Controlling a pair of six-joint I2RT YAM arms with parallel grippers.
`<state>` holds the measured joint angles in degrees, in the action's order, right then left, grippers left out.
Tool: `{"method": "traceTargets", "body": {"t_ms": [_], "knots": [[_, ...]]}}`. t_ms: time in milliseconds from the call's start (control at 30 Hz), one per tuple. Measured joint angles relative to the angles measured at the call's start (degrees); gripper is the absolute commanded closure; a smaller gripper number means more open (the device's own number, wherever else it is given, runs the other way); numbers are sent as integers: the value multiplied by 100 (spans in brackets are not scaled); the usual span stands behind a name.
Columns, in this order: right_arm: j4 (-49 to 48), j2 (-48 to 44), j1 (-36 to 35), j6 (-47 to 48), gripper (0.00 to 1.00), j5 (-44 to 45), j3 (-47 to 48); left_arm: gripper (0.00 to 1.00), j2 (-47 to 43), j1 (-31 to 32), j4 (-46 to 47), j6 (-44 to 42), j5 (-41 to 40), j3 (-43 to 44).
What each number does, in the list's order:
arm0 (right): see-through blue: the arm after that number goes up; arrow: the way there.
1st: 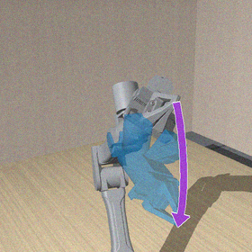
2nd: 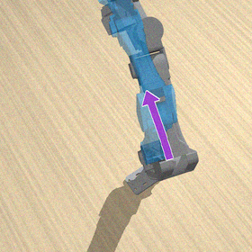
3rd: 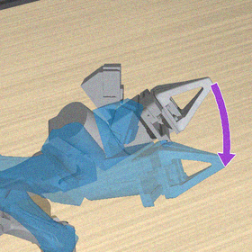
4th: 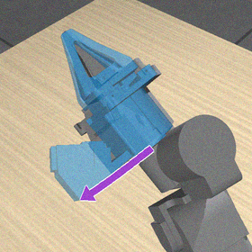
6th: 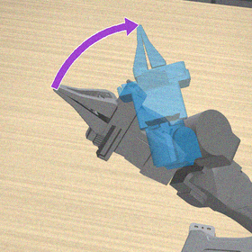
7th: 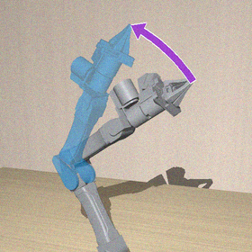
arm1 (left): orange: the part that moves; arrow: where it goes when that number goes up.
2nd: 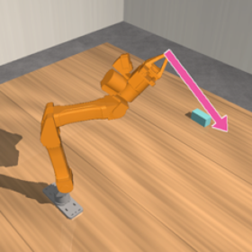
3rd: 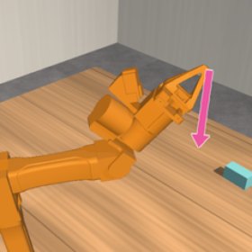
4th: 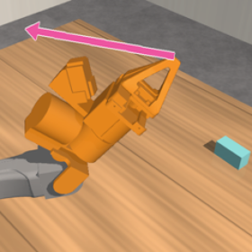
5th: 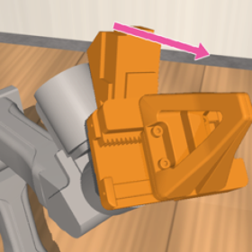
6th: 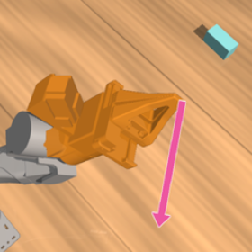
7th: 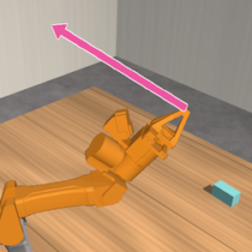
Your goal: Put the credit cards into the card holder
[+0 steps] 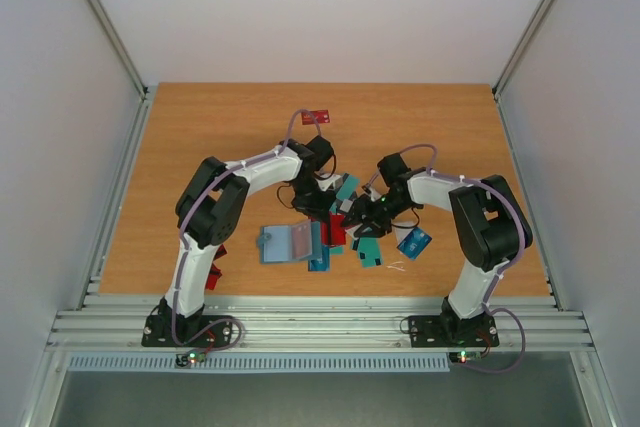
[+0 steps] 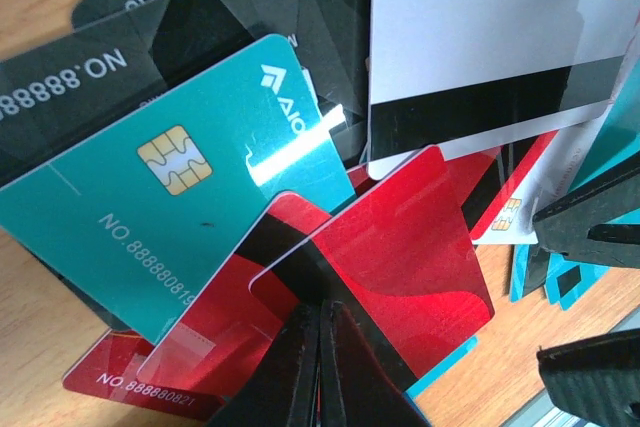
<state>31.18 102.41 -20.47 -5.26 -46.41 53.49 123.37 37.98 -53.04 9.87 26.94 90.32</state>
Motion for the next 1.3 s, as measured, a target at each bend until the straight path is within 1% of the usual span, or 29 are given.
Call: {"method": "traceTargets", "body": {"t_ms": [267,533,667,867,1100,1300], "knots": [[-267,79,-31,-125,47,-83,0,96,2,9,4,-9,-26,-2],[-490,308,-170,-157,48,-374,44,96,2,9,74,-15,15,-61],[-551,420,-295,-166,48,-514,46,97,0,13,181,-11,210,-151],[-619,424,-295,-313,49,-588,31,97,-39,-11,365,-4,398,-306],[-942,396,-293,-704,50,-667,-127,97,-129,-17,675,61,678,-570],[-1215,269,-308,-1058,51,-629,-278,97,-175,-35,1038,262,1102,-831]]}}
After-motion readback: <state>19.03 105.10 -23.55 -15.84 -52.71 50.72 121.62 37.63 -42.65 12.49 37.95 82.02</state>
